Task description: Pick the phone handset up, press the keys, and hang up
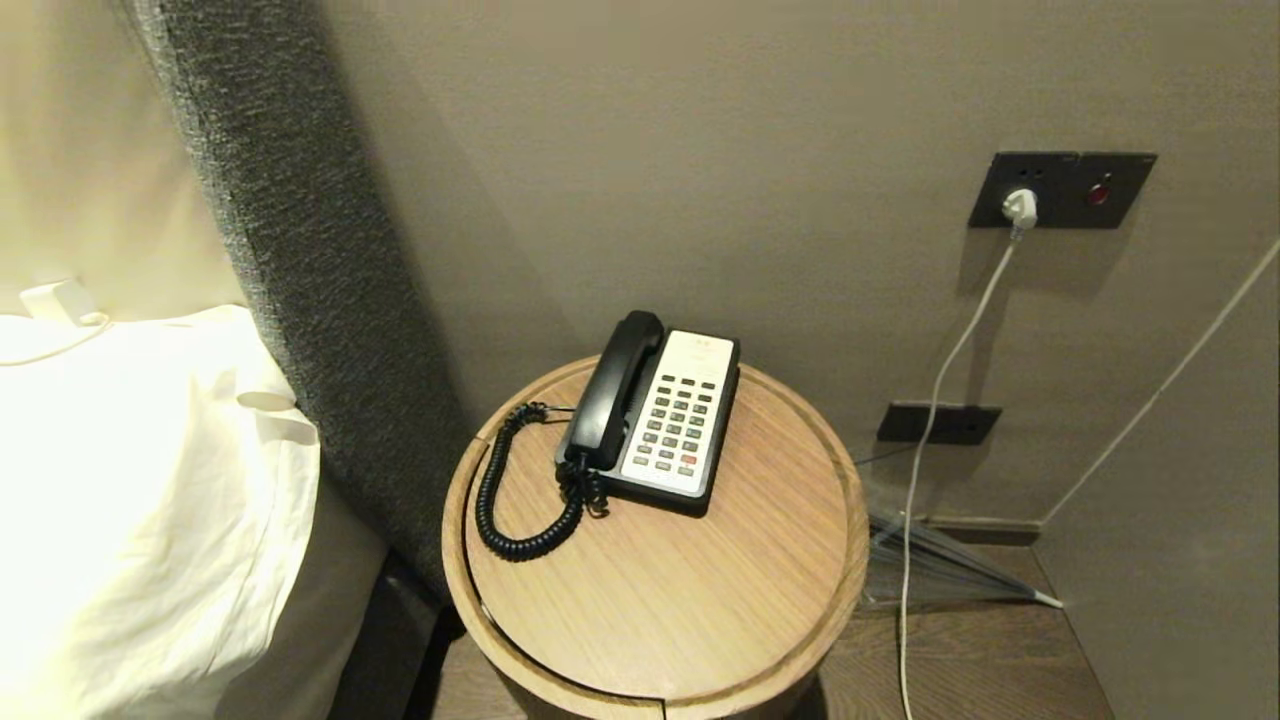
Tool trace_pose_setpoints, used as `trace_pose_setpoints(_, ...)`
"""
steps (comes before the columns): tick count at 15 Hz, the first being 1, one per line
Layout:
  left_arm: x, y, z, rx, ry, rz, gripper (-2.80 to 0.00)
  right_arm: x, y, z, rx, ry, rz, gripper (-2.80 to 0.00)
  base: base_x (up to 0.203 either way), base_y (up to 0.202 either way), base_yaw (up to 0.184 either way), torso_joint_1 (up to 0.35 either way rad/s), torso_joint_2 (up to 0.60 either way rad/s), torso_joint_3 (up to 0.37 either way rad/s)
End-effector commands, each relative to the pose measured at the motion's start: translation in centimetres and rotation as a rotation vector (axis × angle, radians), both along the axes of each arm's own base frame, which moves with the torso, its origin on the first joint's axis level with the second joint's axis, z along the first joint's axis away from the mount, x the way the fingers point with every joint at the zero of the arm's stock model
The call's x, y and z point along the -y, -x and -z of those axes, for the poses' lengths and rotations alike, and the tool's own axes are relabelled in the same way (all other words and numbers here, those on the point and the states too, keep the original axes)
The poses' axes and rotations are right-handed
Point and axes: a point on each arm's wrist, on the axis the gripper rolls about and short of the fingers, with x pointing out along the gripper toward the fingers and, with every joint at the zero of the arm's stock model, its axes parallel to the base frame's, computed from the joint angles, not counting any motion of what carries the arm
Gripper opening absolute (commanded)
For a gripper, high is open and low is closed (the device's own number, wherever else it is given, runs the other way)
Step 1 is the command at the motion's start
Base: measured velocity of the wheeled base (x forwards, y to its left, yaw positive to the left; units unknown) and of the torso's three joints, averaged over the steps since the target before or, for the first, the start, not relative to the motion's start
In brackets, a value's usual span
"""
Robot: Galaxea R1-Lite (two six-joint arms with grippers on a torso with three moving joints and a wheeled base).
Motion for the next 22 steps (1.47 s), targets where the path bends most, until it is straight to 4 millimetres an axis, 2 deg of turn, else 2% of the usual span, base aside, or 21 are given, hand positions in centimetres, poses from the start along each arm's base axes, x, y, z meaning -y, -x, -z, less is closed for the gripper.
trace_pose_setpoints(1, 0.0, -0.33, 1.11, -0.041, 0.0, -0.001, -2.8, 0.0, 0.0, -0.01, 0.001, 0.0, -0.001, -2.8, 0.0, 0.0, 0.0, 0.006, -0.01, 0.198)
trace_pose_setpoints(12, 0.0, -0.33, 1.11, -0.041, -0.005, 0.0, -2.8, 0.0, 0.0, 0.0, -0.001, 0.0, -0.001, -2.8, 0.0, 0.0, 0.0, 0.003, 0.0, 0.2)
trace_pose_setpoints(22, 0.0, -0.33, 1.11, -0.041, -0.009, 0.0, -2.8, 0.0, 0.0, 0.01, -0.001, 0.0, 0.0, -2.8, 0.0, 0.0, 0.0, 0.001, 0.0, 0.02)
